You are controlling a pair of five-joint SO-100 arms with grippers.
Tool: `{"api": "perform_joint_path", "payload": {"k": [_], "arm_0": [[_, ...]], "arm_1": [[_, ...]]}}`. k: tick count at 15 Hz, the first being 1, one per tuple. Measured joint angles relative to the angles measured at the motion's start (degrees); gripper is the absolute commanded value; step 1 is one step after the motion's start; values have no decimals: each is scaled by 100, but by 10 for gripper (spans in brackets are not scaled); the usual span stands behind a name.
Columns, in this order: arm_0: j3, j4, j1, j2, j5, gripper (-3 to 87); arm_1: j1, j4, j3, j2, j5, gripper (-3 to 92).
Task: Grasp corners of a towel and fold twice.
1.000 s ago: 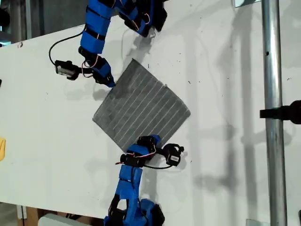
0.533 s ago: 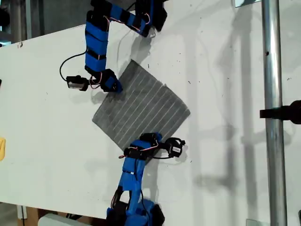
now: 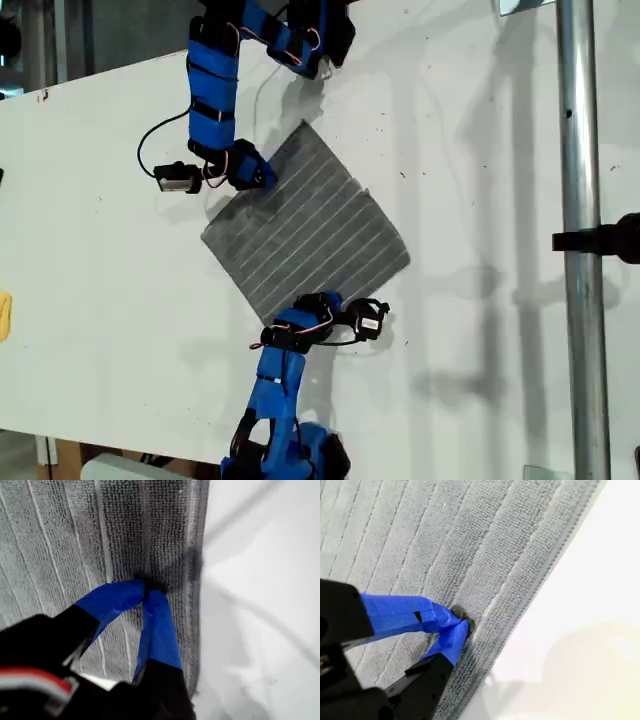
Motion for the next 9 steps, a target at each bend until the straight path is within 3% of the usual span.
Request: {"api": "perform_joint_path", "payload": {"k": [2, 6, 9], "arm_0": [[1775, -606, 9, 1257, -105, -29], [3103, -413, -105, 2461, -62, -29], [3287, -404, -290, 2602, 158, -29]], "arm_1": [[-677, 229, 378, 589, 563, -3], [-2312, 35, 439, 677, 1978, -3], [-2733, -167, 299, 105, 2312, -3]]}}
